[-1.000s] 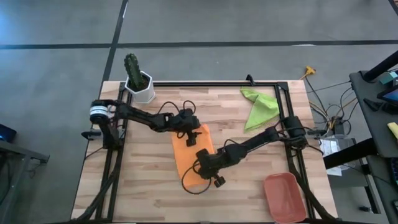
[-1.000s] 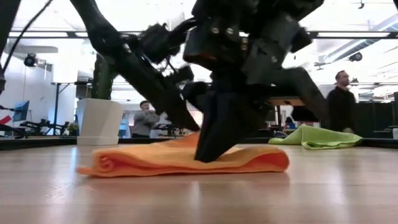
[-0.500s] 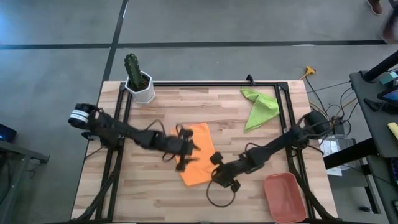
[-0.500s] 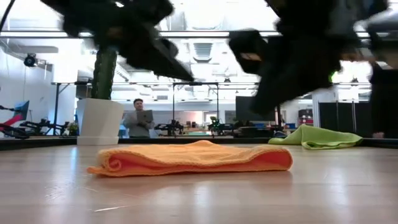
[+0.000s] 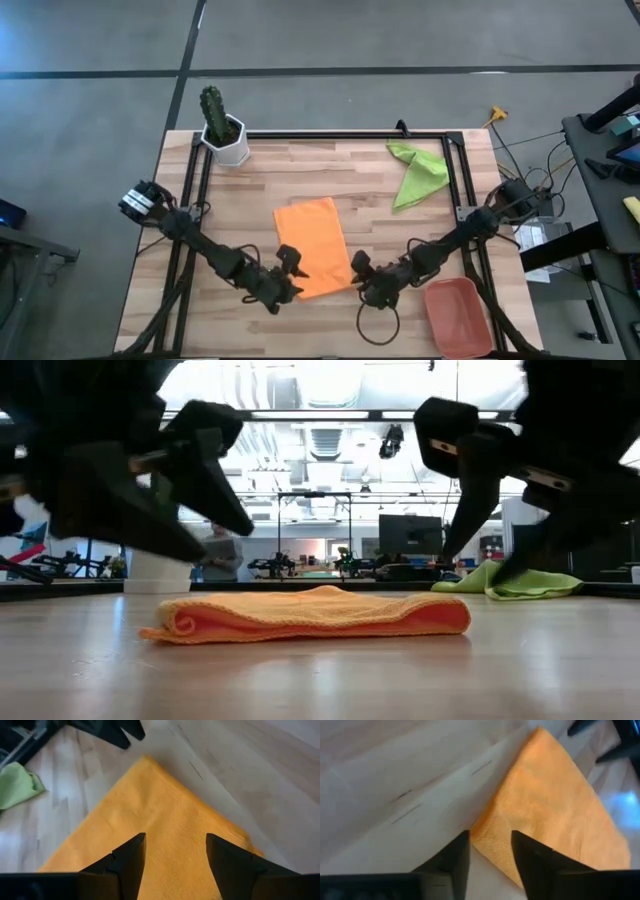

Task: Roll microfiber towels into tight, uniform cylinder then place into a basket
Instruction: Fold the orange microfiber cloth

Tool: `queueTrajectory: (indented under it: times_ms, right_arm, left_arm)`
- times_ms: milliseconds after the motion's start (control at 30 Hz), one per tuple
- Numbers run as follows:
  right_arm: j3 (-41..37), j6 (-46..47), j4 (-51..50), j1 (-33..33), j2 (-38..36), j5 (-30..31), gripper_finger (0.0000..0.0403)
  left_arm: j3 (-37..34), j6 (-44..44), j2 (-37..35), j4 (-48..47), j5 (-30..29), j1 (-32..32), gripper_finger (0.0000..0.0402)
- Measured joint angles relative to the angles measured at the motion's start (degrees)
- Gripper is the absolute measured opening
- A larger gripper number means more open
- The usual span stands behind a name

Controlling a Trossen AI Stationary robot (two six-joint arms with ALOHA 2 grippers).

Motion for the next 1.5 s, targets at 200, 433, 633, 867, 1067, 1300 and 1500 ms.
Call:
queueTrajectory:
  times_ms: [200,433,633,867,1067,1300,1500]
  right_arm:
    - [1.07,-9.97,0.10,0.43,3.73,5.61,0.0210]
    - [4.99,-15.18,-1.59,0.08,7.37,6.28,0.0216]
    - [6.91,-14.39,-3.27,0.06,8.36,6.04,0.0182]
    - [6.71,-11.42,-3.16,0.08,8.87,5.45,0.0104]
    - [6.62,-8.16,-3.16,0.17,8.96,5.49,0.0031]
    - [6.61,-3.33,-3.11,0.19,8.96,5.49,0.0010]
    - [7.86,0.89,-2.73,0.19,8.96,3.97,0.0009]
  left_arm:
    - [2.94,1.23,4.47,-4.96,0.17,0.02,0.0224]
    - [5.87,0.55,5.69,-8.47,2.81,-0.01,0.0235]
    - [5.58,-2.00,5.64,-9.68,3.01,-0.29,0.0235]
    - [5.62,-3.73,5.69,-10.81,3.04,-0.57,0.0235]
    - [5.99,-4.60,5.51,-13.23,2.99,-0.90,0.0235]
    - [6.88,-8.42,4.04,-14.10,3.43,-2.96,0.0235]
    - [9.59,-9.70,3.41,-13.94,1.15,-4.98,0.0235]
